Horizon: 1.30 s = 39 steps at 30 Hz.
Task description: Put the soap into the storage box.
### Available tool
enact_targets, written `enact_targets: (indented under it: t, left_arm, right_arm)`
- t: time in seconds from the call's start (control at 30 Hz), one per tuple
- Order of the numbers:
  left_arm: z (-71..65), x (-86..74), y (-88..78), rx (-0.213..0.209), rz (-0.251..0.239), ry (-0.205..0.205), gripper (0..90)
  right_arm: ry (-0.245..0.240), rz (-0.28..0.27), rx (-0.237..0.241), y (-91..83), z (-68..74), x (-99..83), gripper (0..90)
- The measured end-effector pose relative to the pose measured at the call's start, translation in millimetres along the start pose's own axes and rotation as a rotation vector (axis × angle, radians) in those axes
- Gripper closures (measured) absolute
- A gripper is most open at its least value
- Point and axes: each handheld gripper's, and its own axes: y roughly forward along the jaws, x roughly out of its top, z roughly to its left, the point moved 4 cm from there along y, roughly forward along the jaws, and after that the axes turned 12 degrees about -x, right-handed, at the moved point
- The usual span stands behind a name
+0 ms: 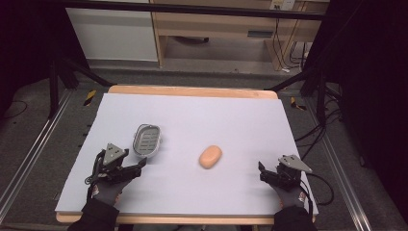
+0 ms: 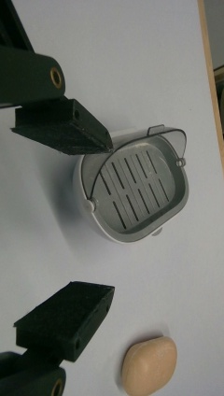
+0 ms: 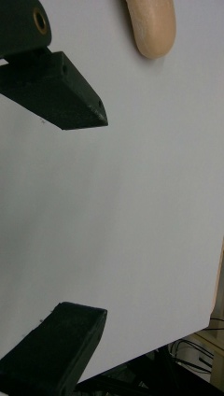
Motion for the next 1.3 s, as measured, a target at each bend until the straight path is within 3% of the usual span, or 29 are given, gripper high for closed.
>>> enact_targets:
  t: [0.53, 0.9, 1.3]
  left_arm:
    - [-21.5, 18.1, 18.2, -0.036, 0.002, 0.042, 24.9]
    - [-42.6, 36.2, 42.9, -0.069, 0.010, 0.068, 24.6]
    - [-56.1, 50.1, 58.0, -0.089, 0.021, 0.092, 24.6]
  right_arm:
    - [0.003, 0.005, -0.005, 0.3, -0.1, 0.8, 7.5]
    - [0.010, 0.003, -0.007, -0.3, -1.8, 1.9, 7.5]
    - [0.014, 0.006, -0.010, 0.3, -3.0, 2.1, 7.6]
